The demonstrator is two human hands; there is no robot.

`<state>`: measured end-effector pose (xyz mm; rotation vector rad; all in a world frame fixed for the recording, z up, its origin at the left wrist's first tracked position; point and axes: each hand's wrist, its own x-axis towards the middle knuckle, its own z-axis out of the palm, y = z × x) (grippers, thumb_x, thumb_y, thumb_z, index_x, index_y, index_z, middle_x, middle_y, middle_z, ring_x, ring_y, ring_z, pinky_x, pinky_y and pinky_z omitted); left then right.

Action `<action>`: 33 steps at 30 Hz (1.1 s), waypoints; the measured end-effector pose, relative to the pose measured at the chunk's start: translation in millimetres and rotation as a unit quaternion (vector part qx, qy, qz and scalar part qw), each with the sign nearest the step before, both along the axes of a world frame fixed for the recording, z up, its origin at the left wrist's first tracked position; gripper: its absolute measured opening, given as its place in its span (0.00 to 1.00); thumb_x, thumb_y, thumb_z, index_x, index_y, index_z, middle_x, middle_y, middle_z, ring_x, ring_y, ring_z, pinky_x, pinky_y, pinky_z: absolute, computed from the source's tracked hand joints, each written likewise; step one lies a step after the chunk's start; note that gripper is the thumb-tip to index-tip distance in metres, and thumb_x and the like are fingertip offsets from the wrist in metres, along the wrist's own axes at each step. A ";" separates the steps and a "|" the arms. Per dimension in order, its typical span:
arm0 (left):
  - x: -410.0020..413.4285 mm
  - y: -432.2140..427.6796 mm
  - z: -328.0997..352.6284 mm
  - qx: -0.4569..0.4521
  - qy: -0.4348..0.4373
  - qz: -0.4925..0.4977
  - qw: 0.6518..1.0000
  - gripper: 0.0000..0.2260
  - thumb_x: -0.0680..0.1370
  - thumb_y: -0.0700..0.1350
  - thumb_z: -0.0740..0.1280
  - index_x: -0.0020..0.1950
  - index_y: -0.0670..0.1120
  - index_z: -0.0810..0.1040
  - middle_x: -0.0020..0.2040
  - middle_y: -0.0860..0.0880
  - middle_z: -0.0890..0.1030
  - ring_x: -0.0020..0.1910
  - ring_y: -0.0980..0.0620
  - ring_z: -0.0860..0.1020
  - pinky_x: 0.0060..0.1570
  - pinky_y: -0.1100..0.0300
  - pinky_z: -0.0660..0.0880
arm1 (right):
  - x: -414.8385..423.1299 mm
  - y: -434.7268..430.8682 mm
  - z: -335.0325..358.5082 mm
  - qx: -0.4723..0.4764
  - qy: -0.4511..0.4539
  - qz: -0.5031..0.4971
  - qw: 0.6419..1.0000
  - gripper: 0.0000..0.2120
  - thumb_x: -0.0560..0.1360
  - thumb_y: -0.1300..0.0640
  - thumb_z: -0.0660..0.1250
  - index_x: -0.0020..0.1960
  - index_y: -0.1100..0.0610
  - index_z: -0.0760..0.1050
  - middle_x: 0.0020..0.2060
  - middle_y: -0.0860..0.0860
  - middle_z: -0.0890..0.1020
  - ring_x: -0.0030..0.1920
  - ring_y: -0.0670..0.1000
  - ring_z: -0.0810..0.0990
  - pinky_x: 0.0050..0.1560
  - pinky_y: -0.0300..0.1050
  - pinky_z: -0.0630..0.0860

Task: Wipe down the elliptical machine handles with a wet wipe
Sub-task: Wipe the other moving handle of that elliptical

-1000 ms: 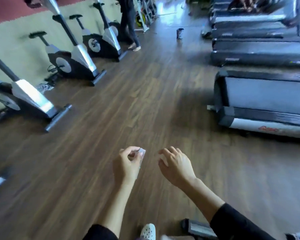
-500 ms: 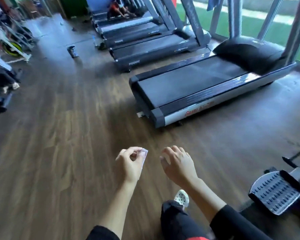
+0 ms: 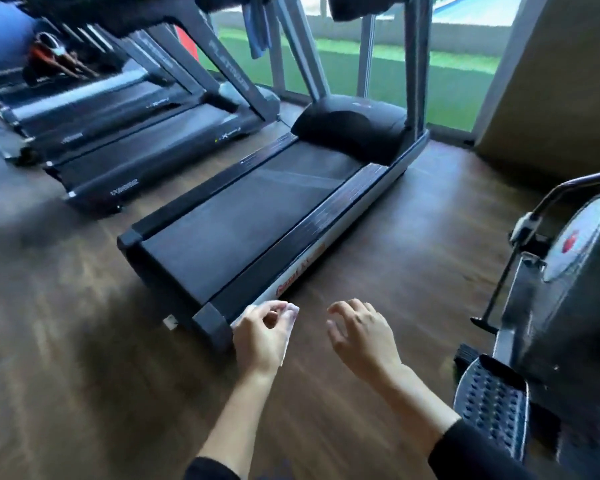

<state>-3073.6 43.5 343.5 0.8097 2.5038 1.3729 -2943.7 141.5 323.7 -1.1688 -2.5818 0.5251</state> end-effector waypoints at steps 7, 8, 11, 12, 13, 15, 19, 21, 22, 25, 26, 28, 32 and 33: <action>-42.7 200.1 -15.7 0.013 -0.014 -0.154 0.988 0.04 0.70 0.50 0.76 0.41 0.56 0.82 0.38 0.54 0.80 0.36 0.58 0.79 0.44 0.57 0.78 | -16.6 152.8 -8.0 -0.016 0.004 -0.140 0.990 0.15 0.75 0.47 0.59 0.57 0.51 0.77 0.53 0.51 0.80 0.55 0.55 0.77 0.54 0.50 0.73; -47.2 230.6 -16.5 0.018 -0.016 -0.175 0.984 0.06 0.70 0.50 0.76 0.39 0.59 0.81 0.37 0.56 0.79 0.35 0.58 0.79 0.44 0.56 0.79 | -19.4 175.8 -9.0 -0.018 0.008 -0.158 0.987 0.14 0.76 0.48 0.60 0.58 0.50 0.77 0.54 0.50 0.79 0.56 0.55 0.77 0.56 0.49 0.73; -60.0 319.7 -12.9 0.024 -0.021 -0.244 0.969 0.09 0.69 0.51 0.77 0.37 0.62 0.78 0.37 0.56 0.78 0.34 0.63 0.78 0.42 0.54 0.80 | -29.8 244.3 -6.3 -0.019 0.015 -0.220 0.975 0.13 0.77 0.48 0.61 0.59 0.50 0.76 0.55 0.50 0.79 0.57 0.54 0.76 0.57 0.50 0.72; -63.2 347.8 -11.4 0.022 -0.025 -0.267 0.963 0.09 0.69 0.51 0.77 0.37 0.62 0.79 0.38 0.55 0.78 0.34 0.63 0.77 0.42 0.54 0.80 | -33.6 265.7 -3.0 -0.021 0.014 -0.239 0.971 0.13 0.77 0.48 0.61 0.59 0.50 0.76 0.55 0.50 0.79 0.57 0.54 0.76 0.57 0.50 0.72; -65.9 374.0 -9.6 0.022 -0.031 -0.290 0.956 0.08 0.69 0.51 0.77 0.37 0.61 0.79 0.38 0.55 0.78 0.33 0.63 0.77 0.41 0.54 0.80 | -37.1 285.8 1.1 -0.023 0.013 -0.258 0.966 0.13 0.77 0.48 0.61 0.59 0.50 0.76 0.55 0.50 0.79 0.57 0.54 0.76 0.58 0.50 0.72; -68.9 425.9 -0.6 0.031 -0.042 -0.335 0.941 0.05 0.69 0.52 0.77 0.37 0.60 0.81 0.38 0.55 0.78 0.34 0.62 0.78 0.40 0.53 0.80 | -42.6 326.1 9.7 -0.022 0.016 -0.298 0.954 0.16 0.77 0.47 0.57 0.60 0.50 0.75 0.56 0.49 0.78 0.58 0.53 0.76 0.58 0.49 0.71; -65.8 522.3 5.7 0.025 -0.028 -0.405 0.913 0.04 0.69 0.52 0.76 0.39 0.57 0.83 0.38 0.55 0.79 0.34 0.63 0.78 0.41 0.64 0.76 | -42.8 398.5 19.3 -0.020 0.018 -0.371 0.928 0.15 0.78 0.48 0.57 0.61 0.49 0.74 0.57 0.48 0.77 0.59 0.52 0.74 0.60 0.47 0.69; -58.4 565.9 4.2 0.026 -0.037 -0.432 0.901 0.04 0.69 0.51 0.77 0.38 0.58 0.83 0.38 0.54 0.79 0.34 0.62 0.78 0.40 0.65 0.77 | -37.0 431.0 17.8 -0.022 0.020 -0.406 0.914 0.14 0.78 0.48 0.59 0.61 0.49 0.74 0.58 0.48 0.77 0.60 0.52 0.74 0.60 0.47 0.69; -54.9 583.5 3.4 0.027 -0.044 -0.442 0.895 0.04 0.69 0.51 0.77 0.38 0.59 0.83 0.38 0.54 0.79 0.34 0.62 0.78 0.40 0.62 0.78 | -34.2 445.1 18.0 -0.023 0.020 -0.419 0.907 0.13 0.78 0.48 0.59 0.60 0.49 0.74 0.57 0.48 0.78 0.59 0.52 0.74 0.60 0.47 0.69; -36.7 646.6 1.2 0.036 -0.045 -0.476 0.878 0.07 0.68 0.51 0.77 0.36 0.61 0.81 0.37 0.54 0.80 0.35 0.61 0.79 0.42 0.60 0.77 | -19.9 497.0 15.0 -0.014 0.023 -0.452 0.892 0.13 0.78 0.49 0.60 0.59 0.50 0.75 0.56 0.49 0.78 0.59 0.53 0.75 0.59 0.48 0.70; -28.6 668.2 0.0 0.038 -0.047 -0.482 0.874 0.07 0.68 0.50 0.77 0.36 0.62 0.81 0.37 0.54 0.80 0.35 0.60 0.79 0.41 0.61 0.76 | -13.6 515.6 14.7 -0.011 0.020 -0.457 0.889 0.13 0.78 0.49 0.60 0.59 0.50 0.75 0.56 0.49 0.78 0.59 0.53 0.75 0.59 0.48 0.70; -10.5 708.3 2.4 0.044 -0.049 -0.494 0.867 0.05 0.69 0.51 0.77 0.37 0.59 0.82 0.37 0.53 0.81 0.35 0.61 0.79 0.40 0.63 0.75 | 1.0 552.0 16.9 -0.004 0.014 -0.470 0.882 0.13 0.78 0.49 0.60 0.60 0.50 0.75 0.57 0.49 0.78 0.59 0.53 0.75 0.59 0.47 0.70; 25.0 787.9 15.1 0.057 -0.042 -0.527 0.847 0.03 0.69 0.52 0.76 0.38 0.58 0.83 0.37 0.54 0.80 0.33 0.62 0.79 0.37 0.70 0.72 | 33.2 626.8 32.0 0.014 0.014 -0.499 0.866 0.13 0.77 0.49 0.60 0.60 0.50 0.75 0.57 0.49 0.78 0.59 0.52 0.74 0.59 0.47 0.71; 33.0 808.1 21.9 0.063 -0.040 -0.529 0.845 0.04 0.69 0.51 0.76 0.37 0.59 0.82 0.38 0.54 0.80 0.34 0.63 0.78 0.36 0.71 0.71 | 40.4 645.6 37.6 0.023 0.012 -0.505 0.863 0.13 0.77 0.50 0.61 0.59 0.50 0.75 0.56 0.49 0.78 0.59 0.53 0.75 0.58 0.47 0.71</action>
